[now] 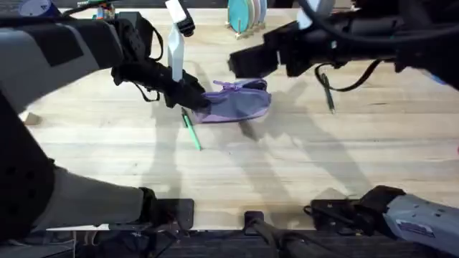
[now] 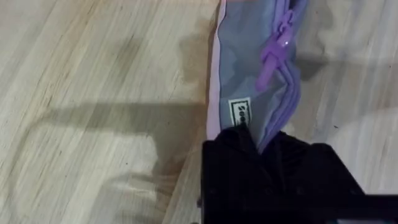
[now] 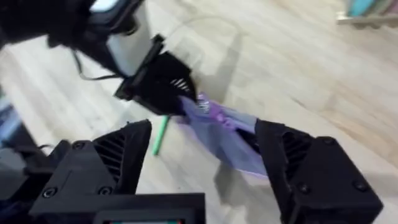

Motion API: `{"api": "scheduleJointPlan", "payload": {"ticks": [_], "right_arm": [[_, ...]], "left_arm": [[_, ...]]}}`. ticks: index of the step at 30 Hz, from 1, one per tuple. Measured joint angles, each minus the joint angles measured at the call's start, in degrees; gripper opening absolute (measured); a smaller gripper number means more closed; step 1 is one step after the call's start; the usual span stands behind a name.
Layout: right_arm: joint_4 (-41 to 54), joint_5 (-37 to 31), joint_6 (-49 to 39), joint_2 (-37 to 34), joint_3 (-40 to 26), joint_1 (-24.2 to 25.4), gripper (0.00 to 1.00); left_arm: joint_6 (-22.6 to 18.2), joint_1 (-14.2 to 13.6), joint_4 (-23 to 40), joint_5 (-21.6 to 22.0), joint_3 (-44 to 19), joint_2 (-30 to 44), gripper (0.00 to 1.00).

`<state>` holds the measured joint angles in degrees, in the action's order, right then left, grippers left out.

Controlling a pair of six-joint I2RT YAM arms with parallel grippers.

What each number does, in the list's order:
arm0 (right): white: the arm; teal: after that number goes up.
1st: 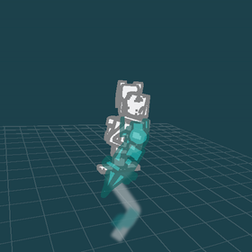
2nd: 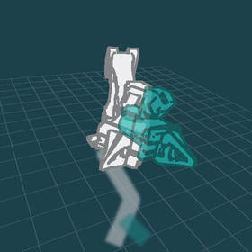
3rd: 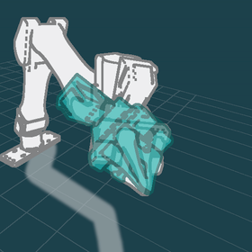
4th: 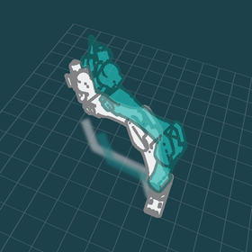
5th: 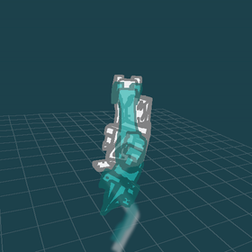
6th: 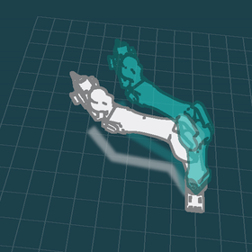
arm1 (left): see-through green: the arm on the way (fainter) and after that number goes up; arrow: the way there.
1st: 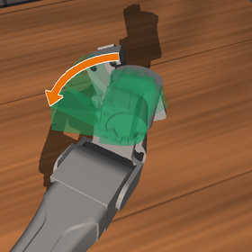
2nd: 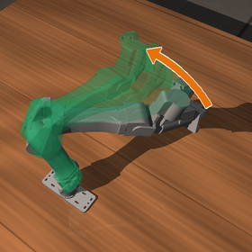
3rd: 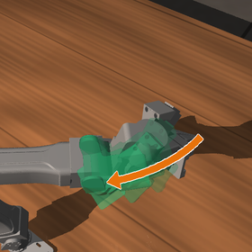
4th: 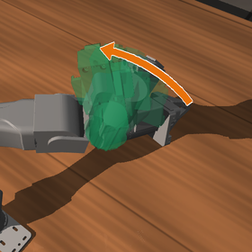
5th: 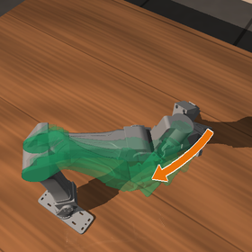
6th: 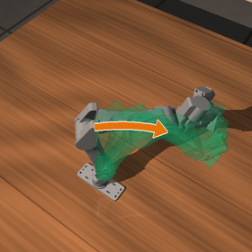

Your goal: Unzip the bag, pick up the pens from the table one at a time and place them inside, then zip the bag closed.

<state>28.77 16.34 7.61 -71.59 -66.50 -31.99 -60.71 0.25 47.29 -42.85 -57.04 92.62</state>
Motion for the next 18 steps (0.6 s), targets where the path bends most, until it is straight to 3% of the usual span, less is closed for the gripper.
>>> {"api": "scheduleJointPlan", "payload": {"ticks": [7,11,18], "right_arm": [[-0.2,-5.3,-0.9,0.0,0.0,3.6,0.996],[-0.8,-6.2,-6.6,-0.2,0.0,3.2,0.996],[0.9,-1.1,-19.7,-4.6,0.0,2.1,0.997]], "left_arm": [[0.0,0.0,0.0,0.0,0.0,0.0,0.041],[-0.4,0.0,0.0,-0.1,0.0,0.0,0.041],[-4.0,0.0,-0.8,-3.2,0.0,0.0,0.041]]}}
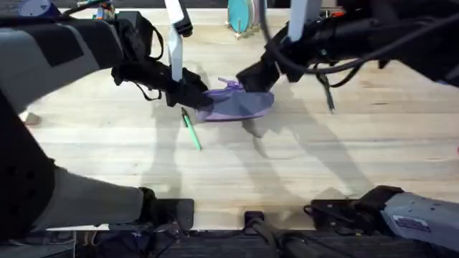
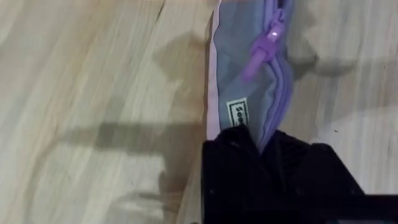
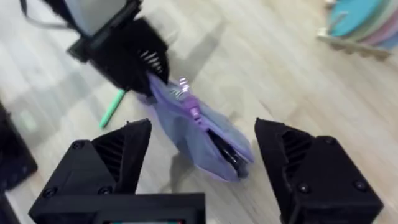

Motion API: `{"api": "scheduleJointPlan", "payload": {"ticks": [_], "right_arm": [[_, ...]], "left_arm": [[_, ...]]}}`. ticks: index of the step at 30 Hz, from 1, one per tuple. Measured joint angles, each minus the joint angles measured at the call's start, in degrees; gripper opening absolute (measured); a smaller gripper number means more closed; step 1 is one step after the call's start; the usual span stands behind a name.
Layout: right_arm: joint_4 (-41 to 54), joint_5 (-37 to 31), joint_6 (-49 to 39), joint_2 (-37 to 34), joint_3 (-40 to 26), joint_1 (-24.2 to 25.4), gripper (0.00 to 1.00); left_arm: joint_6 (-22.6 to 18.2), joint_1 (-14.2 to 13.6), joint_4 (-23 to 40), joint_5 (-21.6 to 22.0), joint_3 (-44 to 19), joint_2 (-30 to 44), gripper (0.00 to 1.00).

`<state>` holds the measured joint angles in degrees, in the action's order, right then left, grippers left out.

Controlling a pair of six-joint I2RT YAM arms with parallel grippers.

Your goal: Unzip the bag, pick up the pens from the table one at a time and place them inside, then zip the bag closed.

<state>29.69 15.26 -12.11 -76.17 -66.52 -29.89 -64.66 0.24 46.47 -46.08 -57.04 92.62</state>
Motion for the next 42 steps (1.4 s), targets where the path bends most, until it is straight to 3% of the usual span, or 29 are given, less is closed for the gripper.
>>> {"api": "scheduleJointPlan", "payload": {"ticks": [7,13,24,32,42], "right_arm": [[0.0,4.5,-4.3,-6.4,0.0,0.0,0.996],[-3.1,5.4,-5.3,-7.8,0.0,0.0,0.996],[-4.2,5.2,-7.9,-7.9,0.0,0.0,0.996],[-0.6,-0.1,-8.1,-7.9,0.0,0.0,0.996],[-1.0,-1.1,-8.1,-8.1,0.0,0.0,0.996]], "left_arm": [[-5.7,0.0,-1.1,-3.9,0.0,0.0,0.041],[-7.9,0.0,-1.7,-4.7,0.0,0.0,0.041],[-8.7,0.0,-2.4,-5.3,0.0,0.0,0.041],[-8.7,0.0,-2.4,-5.3,0.0,0.0,0.041],[-8.7,-0.1,-2.4,-4.2,0.0,0.5,0.041]]}}
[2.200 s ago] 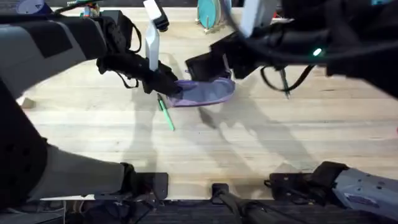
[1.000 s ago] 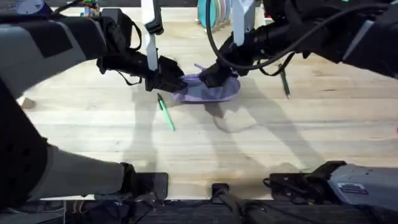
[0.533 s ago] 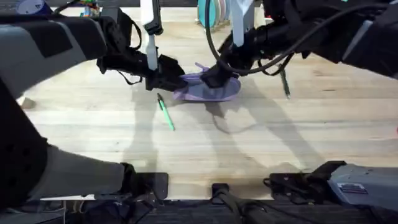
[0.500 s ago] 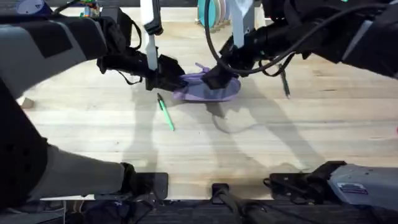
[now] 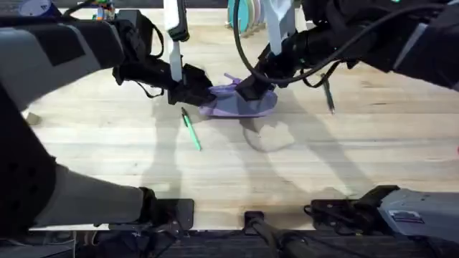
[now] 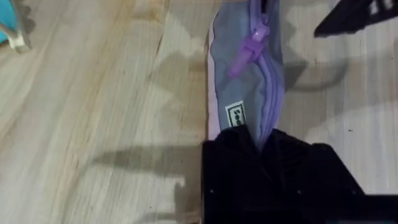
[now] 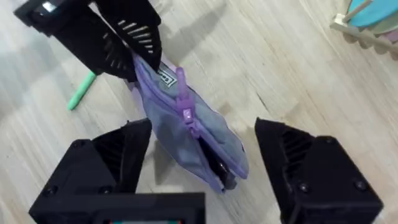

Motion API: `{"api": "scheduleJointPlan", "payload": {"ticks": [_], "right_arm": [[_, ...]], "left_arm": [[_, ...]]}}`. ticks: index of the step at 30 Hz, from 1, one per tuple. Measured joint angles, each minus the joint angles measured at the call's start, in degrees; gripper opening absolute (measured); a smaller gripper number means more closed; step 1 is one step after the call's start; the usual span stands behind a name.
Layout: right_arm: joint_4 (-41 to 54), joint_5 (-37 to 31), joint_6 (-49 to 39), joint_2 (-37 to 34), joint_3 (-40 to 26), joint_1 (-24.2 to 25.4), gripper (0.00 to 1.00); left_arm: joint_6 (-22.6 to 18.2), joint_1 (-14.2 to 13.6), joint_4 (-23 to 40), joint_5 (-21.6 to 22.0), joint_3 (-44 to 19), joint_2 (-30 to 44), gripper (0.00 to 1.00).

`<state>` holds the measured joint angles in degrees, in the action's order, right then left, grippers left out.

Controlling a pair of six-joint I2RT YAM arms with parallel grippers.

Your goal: Unzip the bag, pick up the pens from the table one at a time and place them inside, then zip the bag closed.

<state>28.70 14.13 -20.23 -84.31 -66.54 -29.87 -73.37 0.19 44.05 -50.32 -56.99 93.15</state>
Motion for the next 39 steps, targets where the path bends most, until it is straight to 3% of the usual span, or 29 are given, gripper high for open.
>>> {"api": "scheduleJointPlan", "payload": {"ticks": [10,22,39], "right_arm": [[-0.1,0.0,0.0,0.0,0.0,-0.4,0.996],[-1.6,0.3,0.0,-2.2,0.0,-4.3,0.996],[-3.3,0.3,0.0,-4.8,0.0,-4.3,0.995]], "left_arm": [[0.0,0.1,-0.4,0.3,0.0,2.7,0.041],[0.0,0.1,-0.6,0.3,0.0,2.7,0.041],[0.0,0.1,-0.6,0.3,0.0,2.7,0.041]]}}
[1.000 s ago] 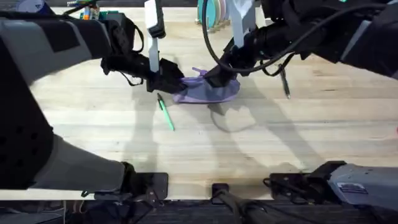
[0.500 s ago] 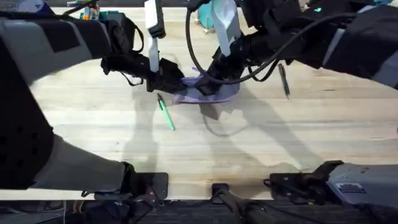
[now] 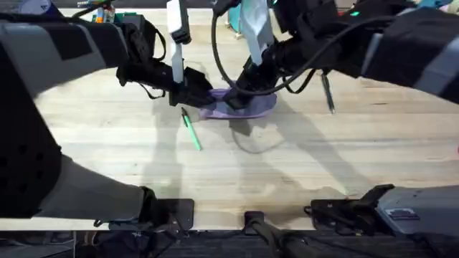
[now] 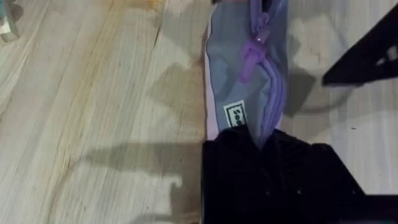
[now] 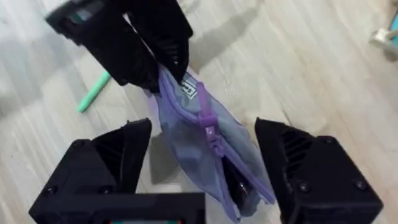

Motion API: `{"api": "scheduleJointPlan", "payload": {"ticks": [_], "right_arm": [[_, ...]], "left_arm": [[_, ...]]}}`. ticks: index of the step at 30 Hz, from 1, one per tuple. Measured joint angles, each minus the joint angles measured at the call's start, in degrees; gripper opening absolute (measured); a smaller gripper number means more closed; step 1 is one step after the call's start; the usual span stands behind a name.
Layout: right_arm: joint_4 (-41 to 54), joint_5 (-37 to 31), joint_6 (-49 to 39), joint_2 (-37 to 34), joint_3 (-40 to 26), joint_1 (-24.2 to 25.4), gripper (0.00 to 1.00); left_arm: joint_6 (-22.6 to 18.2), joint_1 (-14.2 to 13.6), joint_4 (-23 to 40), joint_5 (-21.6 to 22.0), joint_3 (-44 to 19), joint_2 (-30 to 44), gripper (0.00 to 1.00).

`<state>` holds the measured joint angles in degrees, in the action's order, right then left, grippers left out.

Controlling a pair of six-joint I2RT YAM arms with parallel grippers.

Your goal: Unzip the bag, pick up the pens from the table one at a time and place them inside, then zip the bag closed.

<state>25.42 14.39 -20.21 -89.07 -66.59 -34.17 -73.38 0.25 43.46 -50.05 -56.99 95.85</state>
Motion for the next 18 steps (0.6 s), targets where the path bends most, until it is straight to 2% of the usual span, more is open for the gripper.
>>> {"api": "scheduleJointPlan", "payload": {"ticks": [4,9,15,18], "right_arm": [[0.1,0.0,0.0,-2.3,0.0,0.0,0.959],[0.0,0.0,0.0,-3.2,0.0,0.0,0.74],[0.0,0.0,0.0,-3.2,0.0,0.0,0.638],[-0.1,0.0,0.0,-3.2,0.0,0.0,0.497]], "left_arm": [[0.0,0.0,0.0,0.0,0.0,0.0,0.041],[0.0,0.0,0.0,0.0,0.0,0.0,0.041],[0.0,0.0,0.0,0.0,0.0,0.0,0.041],[0.0,0.0,0.0,0.0,0.0,0.0,0.041]]}}
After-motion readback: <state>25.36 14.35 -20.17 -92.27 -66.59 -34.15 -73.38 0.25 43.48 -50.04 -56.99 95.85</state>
